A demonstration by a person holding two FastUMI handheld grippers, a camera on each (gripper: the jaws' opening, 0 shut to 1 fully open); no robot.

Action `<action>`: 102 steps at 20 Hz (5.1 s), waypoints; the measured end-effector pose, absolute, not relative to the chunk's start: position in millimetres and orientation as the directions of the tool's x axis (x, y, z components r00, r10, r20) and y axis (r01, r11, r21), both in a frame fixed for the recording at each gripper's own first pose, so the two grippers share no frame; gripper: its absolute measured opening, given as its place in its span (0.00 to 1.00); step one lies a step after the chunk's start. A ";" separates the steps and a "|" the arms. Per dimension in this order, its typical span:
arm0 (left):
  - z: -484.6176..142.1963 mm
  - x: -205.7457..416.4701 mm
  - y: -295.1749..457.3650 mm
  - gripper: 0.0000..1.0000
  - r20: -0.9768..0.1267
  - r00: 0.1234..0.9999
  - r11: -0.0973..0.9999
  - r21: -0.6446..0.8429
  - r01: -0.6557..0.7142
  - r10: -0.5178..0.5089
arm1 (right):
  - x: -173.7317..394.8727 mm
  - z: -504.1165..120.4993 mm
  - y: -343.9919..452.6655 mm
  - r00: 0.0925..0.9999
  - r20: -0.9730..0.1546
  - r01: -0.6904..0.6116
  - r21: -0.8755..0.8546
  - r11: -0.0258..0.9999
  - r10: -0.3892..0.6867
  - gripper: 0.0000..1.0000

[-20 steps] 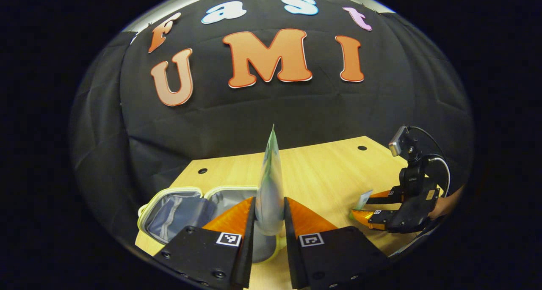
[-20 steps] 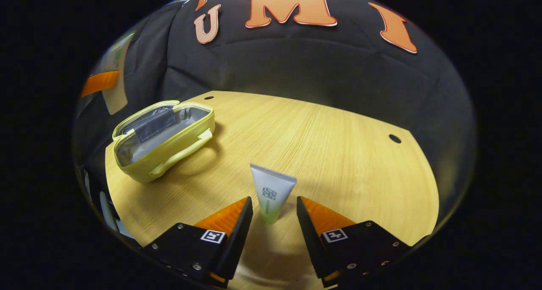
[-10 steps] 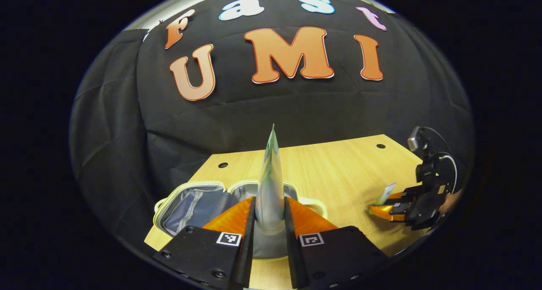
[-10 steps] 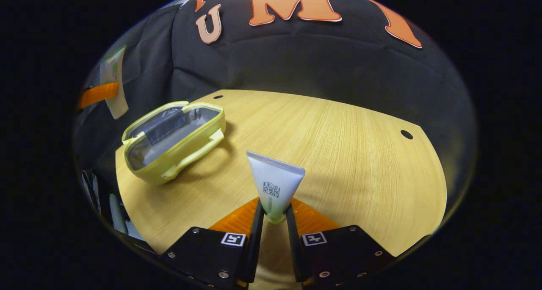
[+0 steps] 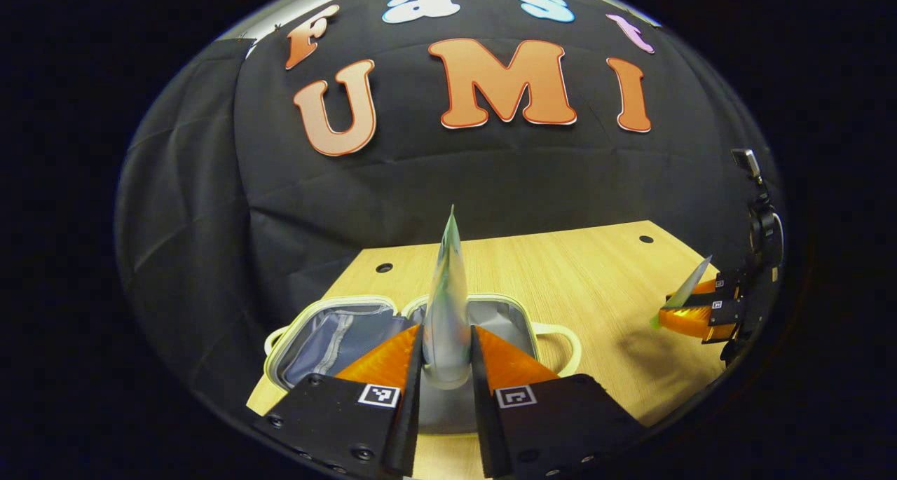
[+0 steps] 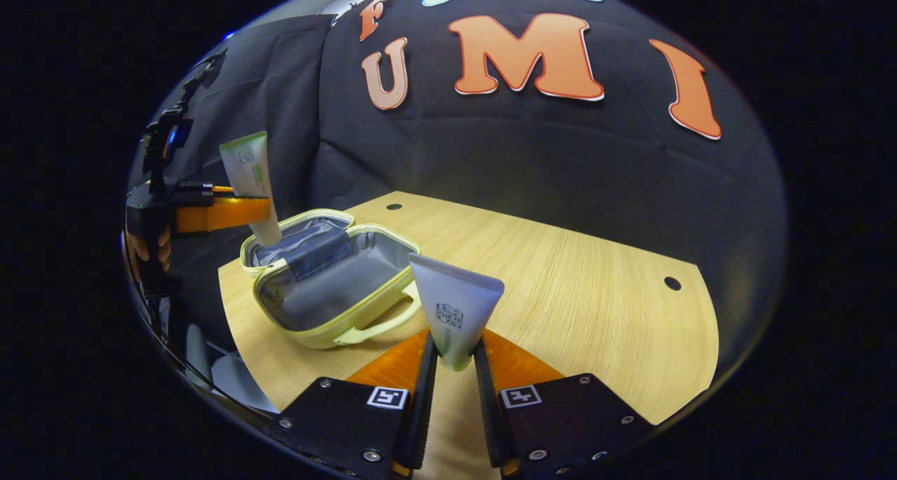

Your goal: First open the suitcase, pack the skin care products into it, and then close the suitcase.

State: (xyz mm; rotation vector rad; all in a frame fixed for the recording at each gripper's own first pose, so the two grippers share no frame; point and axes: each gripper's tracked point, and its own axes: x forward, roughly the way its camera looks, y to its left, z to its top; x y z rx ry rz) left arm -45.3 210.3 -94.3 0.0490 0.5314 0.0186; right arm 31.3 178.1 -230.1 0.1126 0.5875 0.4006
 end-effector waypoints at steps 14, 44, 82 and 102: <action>-221.2 -17.3 250.6 0.36 -0.722 0.624 0.951 -0.170 0.259 -0.299 | 46.3 -202.4 303.4 0.770 -0.582 -0.185 0.191 0.964 0.263 0.34; -215.2 -9.6 313.7 0.98 -0.714 0.676 0.962 -0.271 -0.025 -0.183 | 65.0 -295.3 378.2 0.501 -0.816 -0.165 0.238 0.957 0.289 0.34; -268.8 -28.5 601.9 0.97 -0.751 0.658 0.744 -0.470 -0.474 -0.055 | 151.8 -237.5 329.8 0.663 -0.729 -0.155 0.090 0.984 0.171 0.61; -166.6 -4.9 589.3 0.07 -0.647 0.762 0.863 -0.380 -0.333 0.009 | 134.2 -109.2 228.3 0.872 -0.486 -0.076 -0.001 0.997 0.065 0.90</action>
